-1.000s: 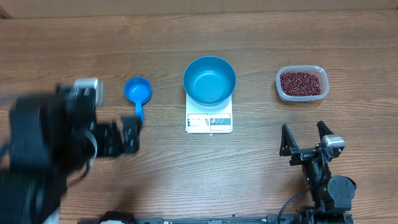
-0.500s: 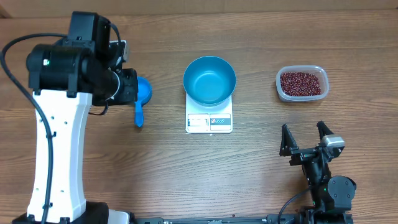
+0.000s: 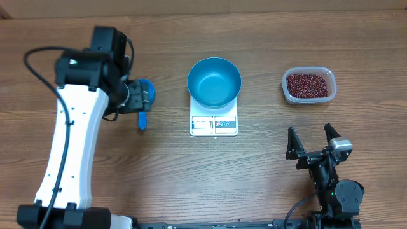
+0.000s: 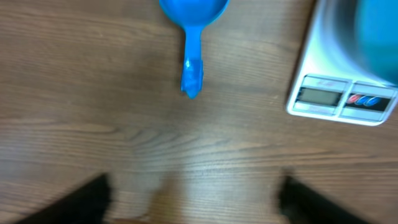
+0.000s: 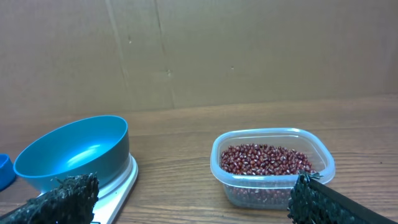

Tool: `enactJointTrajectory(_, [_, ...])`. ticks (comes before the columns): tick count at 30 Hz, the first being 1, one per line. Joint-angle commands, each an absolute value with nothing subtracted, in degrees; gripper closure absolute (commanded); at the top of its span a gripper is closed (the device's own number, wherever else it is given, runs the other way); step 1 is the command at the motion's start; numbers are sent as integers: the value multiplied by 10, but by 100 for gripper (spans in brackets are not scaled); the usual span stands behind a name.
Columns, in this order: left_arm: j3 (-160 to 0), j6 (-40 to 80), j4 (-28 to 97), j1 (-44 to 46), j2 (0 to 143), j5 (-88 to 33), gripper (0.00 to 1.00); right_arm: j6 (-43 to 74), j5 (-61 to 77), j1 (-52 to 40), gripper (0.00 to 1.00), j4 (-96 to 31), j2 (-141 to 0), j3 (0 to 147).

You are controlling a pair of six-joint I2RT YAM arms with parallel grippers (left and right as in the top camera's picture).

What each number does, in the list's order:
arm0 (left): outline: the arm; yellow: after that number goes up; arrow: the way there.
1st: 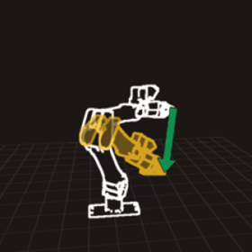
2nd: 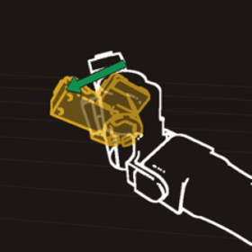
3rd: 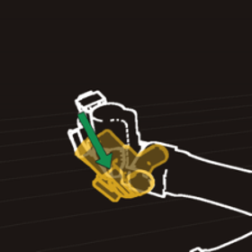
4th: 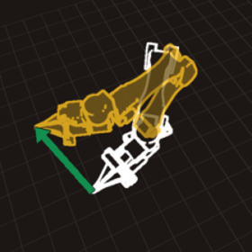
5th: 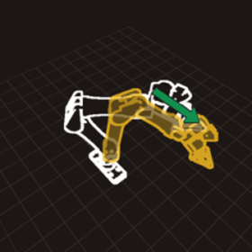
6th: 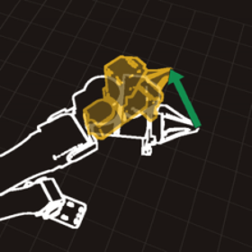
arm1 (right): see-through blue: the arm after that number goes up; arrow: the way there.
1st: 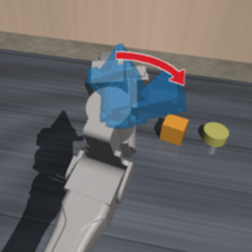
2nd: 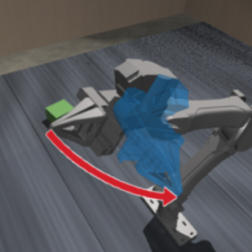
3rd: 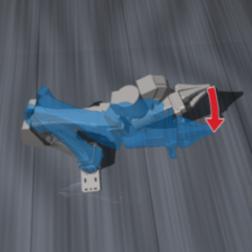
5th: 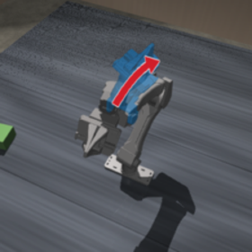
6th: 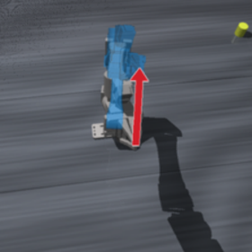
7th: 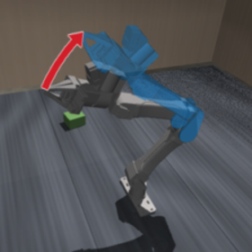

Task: Scoop item into bowl and weigh 150g on scale
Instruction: 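Move the left gripper forward over the blue scoop's handle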

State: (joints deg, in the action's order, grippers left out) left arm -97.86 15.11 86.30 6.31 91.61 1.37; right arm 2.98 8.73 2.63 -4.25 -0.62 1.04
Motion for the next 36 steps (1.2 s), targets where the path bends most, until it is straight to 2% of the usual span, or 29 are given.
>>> enactJointTrajectory(1, [-896, 142, 829, 60, 913, -2, 1, 29, 86, 30, 0, -40, -2, 4])
enactJointTrajectory(9, [-806, 135, 714, 60, 930, 9, 0, 29, 86, 30, 0, -40, -2, 4])
enactJointTrajectory(10, [-802, 136, 695, 60, 933, 17, 3, 29, 86, 30, 0, -40, -2, 4])
enactJointTrajectory(12, [-786, 137, 653, 60, 938, 25, 18, 29, 86, 30, 0, -40, -2, 4])
enactJointTrajectory(13, [-778, 138, 633, 60, 941, 25, 32, 29, 86, 30, 0, -40, -2, 4])
enactJointTrajectory(14, [-773, 138, 618, 60, 946, 22, 39, 29, 86, 30, 0, -40, -2, 4])
enactJointTrajectory(16, [-768, 138, 605, 62, 964, 19, 52, 29, 86, 30, 0, -40, -2, 4])
enactJointTrajectory(17, [-768, 138, 605, 62, 971, 19, 54, 29, 86, 30, 0, -40, -2, 4])
enactJointTrajectory(18, [-768, 137, 604, 63, 981, 20, 54, 29, 86, 30, 0, -40, -2, 4])
enactJointTrajectory(21, [-768, 137, 601, 62, 1009, 26, 41, 29, 86, 30, 0, -40, -2, 4])
enactJointTrajectory(23, [-768, 137, 601, 62, 1030, 32, 37, 29, 86, 30, 0, -40, -2, 4])
enactJointTrajectory(36, [-766, 137, 554, 63, 1086, 84, 36, 29, 86, 30, 0, -40, -2, 4])
